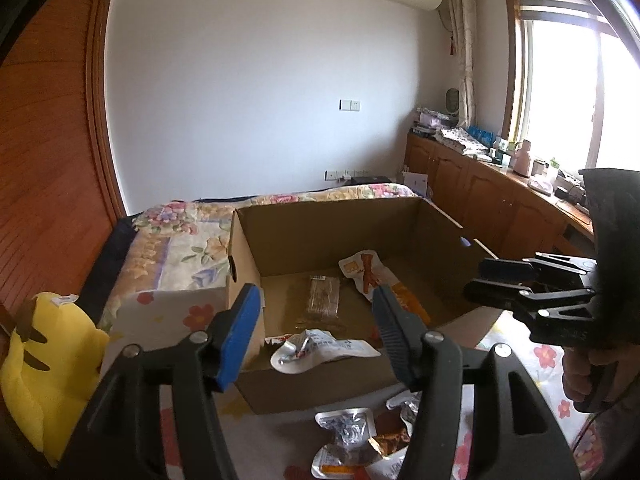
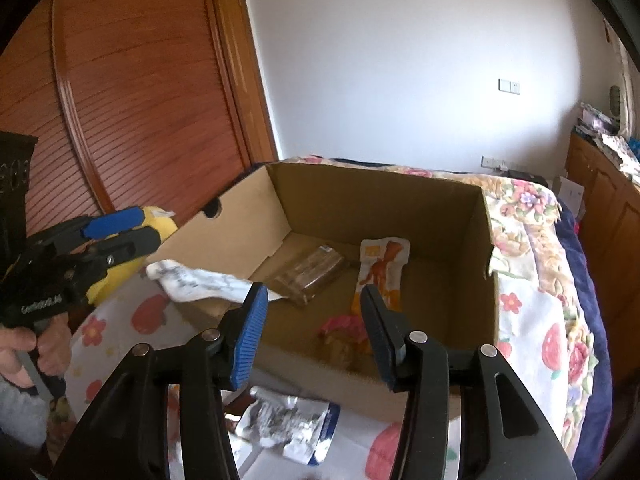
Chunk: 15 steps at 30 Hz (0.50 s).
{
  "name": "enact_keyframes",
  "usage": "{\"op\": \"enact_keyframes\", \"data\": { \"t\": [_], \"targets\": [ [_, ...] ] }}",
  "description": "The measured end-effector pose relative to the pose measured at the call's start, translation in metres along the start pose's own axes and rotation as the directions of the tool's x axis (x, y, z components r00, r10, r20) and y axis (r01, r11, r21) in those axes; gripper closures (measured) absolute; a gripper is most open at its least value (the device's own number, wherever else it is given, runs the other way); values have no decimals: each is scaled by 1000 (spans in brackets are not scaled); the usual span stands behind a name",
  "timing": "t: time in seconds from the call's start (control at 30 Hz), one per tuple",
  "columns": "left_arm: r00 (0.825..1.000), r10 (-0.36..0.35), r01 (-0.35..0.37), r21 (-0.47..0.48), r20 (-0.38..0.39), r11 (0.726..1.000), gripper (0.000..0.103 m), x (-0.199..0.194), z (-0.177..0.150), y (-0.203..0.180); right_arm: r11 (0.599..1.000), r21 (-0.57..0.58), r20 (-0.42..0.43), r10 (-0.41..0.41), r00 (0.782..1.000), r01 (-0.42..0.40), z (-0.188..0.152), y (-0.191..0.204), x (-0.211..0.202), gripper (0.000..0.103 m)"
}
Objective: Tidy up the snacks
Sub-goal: 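Open the left tool over the box while the right tool releases the pastry, then move both tools back from the box to the snacks on the bedspread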
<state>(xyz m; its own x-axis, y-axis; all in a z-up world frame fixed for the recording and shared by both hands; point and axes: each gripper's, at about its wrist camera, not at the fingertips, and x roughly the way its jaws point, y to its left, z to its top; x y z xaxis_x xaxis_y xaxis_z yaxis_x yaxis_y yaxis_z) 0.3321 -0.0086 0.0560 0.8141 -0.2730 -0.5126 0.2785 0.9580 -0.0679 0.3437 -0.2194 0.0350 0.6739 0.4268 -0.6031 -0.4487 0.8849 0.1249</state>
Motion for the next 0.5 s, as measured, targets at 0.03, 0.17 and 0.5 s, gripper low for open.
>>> {"op": "enact_keyframes", "data": {
  "t": [0.03, 0.17, 0.5],
  "targets": [
    [1000, -4, 4, -2, 3, 1000, 44, -5, -1, -1, 1000, -1, 4, 2, 1000, -2, -2, 2, -6, 54],
    [1000, -1, 0, 6, 19, 1000, 44, -23, -3, -4, 1000, -10, 16, -3, 1000, 3, -8, 11, -29, 54],
    [999, -1, -2, 50, 42, 999, 43, -65, -26, -18, 999, 5, -1, -43, 999, 43, -52, 14, -75, 50]
  ]
}}
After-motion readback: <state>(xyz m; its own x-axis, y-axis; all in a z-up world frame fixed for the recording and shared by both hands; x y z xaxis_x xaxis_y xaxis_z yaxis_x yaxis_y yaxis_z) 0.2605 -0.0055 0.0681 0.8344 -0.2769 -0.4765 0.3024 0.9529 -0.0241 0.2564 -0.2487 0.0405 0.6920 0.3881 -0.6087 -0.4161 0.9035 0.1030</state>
